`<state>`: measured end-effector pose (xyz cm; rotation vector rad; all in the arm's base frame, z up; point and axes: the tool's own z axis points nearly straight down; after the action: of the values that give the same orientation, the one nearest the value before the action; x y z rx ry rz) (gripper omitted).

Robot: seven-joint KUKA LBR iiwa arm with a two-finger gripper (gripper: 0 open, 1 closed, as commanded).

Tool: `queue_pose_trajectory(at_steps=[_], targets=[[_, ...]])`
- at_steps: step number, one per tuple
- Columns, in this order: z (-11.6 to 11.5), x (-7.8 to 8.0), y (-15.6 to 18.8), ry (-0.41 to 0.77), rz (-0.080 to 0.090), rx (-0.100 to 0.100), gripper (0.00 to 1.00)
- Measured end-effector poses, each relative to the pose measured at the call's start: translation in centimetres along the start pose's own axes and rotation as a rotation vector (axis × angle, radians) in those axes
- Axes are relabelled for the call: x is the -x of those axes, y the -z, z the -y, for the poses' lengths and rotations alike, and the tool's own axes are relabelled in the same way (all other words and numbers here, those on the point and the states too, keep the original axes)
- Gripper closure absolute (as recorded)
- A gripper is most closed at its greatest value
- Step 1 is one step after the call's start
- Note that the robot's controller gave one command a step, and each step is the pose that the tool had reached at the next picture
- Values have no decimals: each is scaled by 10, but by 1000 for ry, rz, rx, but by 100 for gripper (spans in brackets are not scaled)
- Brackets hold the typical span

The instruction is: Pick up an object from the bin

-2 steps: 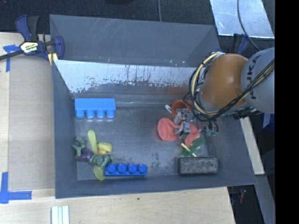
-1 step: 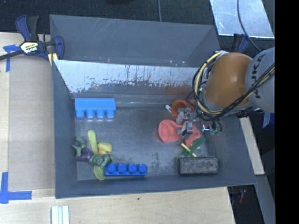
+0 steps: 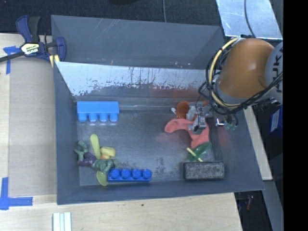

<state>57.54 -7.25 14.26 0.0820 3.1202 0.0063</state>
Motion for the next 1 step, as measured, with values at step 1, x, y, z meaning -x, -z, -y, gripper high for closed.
queue_pose_trajectory(at_steps=[1], targets=[[0, -2, -16, -14, 14, -1, 100]])
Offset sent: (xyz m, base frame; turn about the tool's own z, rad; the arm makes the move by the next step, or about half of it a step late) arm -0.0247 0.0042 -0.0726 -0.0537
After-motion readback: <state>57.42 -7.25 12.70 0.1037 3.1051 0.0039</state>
